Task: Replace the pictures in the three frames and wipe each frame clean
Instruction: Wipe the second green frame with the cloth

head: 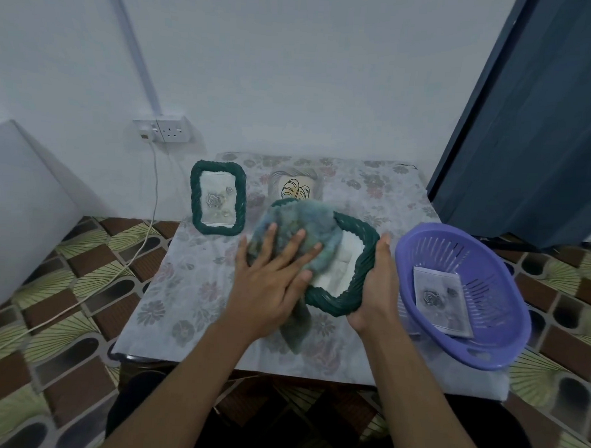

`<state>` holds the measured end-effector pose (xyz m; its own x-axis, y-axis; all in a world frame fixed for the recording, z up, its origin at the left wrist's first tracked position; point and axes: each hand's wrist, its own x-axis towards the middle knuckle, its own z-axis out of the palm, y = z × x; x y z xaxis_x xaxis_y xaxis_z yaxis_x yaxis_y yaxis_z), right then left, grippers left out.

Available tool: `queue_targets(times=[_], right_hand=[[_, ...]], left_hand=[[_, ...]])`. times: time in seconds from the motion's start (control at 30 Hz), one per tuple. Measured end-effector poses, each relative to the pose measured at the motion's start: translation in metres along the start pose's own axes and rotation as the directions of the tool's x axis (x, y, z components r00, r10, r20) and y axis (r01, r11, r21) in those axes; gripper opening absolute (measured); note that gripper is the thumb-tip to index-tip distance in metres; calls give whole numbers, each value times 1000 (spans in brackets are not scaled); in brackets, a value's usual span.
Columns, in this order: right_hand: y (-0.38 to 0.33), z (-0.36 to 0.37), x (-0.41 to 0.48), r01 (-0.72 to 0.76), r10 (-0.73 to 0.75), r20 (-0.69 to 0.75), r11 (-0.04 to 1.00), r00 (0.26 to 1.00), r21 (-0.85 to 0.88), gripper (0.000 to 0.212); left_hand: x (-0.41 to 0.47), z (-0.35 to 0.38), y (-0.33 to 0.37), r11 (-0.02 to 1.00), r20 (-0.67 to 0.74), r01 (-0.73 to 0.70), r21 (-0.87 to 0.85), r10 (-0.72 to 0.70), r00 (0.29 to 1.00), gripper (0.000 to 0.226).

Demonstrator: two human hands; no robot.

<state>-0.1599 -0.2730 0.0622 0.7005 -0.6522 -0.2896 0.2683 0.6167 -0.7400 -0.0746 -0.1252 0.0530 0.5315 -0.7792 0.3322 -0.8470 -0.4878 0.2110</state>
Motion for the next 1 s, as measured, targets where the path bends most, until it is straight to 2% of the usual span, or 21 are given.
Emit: queue_targets(times=[0.13, 0.23, 0.3, 0.37, 0.47, 0.53, 0.7, 0.77, 0.83, 0.9, 1.0], right_hand=[[-1, -2, -4, 14, -16, -88, 1000, 996, -19, 54], [0, -3, -6, -19, 18, -128, 1000, 992, -4, 53], [4, -2, -5, -44, 43, -131, 999, 990, -1, 57], [7, -3, -4, -66, 69, -148, 997, 987, 27, 58], [7, -5, -1, -59, 66, -157, 997, 985, 50, 58], [7, -6, 1, -52, 60, -159, 997, 986, 53, 58], [13, -7, 4, -75, 82, -168, 996, 982, 42, 57], [17, -8, 5, -73, 77, -181, 997, 980, 32, 56], [20, -8, 7, -70, 74, -202, 997, 977, 26, 56], [22, -8, 8, -65, 69, -213, 998, 975, 22, 57], [26, -7, 10, -64, 65, -216, 998, 974, 13, 60]], left_hand=[[11, 4, -22, 967, 64, 185, -176, -177, 982, 49], [13, 0, -23, 891, -7, 288, -351, -310, 951, 51], [11, 0, -22, 853, -109, 334, -402, -406, 907, 46], [10, 6, -28, 788, -152, 399, -469, -517, 842, 37], [3, 18, -43, 685, -110, 511, -519, -647, 755, 31], [-5, 27, -53, 654, -63, 547, -523, -670, 740, 31], [-26, 54, -71, 711, 146, 585, -390, -580, 802, 40], [-32, 63, -76, 763, 254, 606, -224, -555, 792, 40], [-35, 66, -75, 797, 351, 604, 28, -573, 740, 44], [-34, 67, -74, 785, 376, 607, 124, -604, 703, 46], [-29, 66, -71, 756, 303, 640, 134, -647, 700, 42]])
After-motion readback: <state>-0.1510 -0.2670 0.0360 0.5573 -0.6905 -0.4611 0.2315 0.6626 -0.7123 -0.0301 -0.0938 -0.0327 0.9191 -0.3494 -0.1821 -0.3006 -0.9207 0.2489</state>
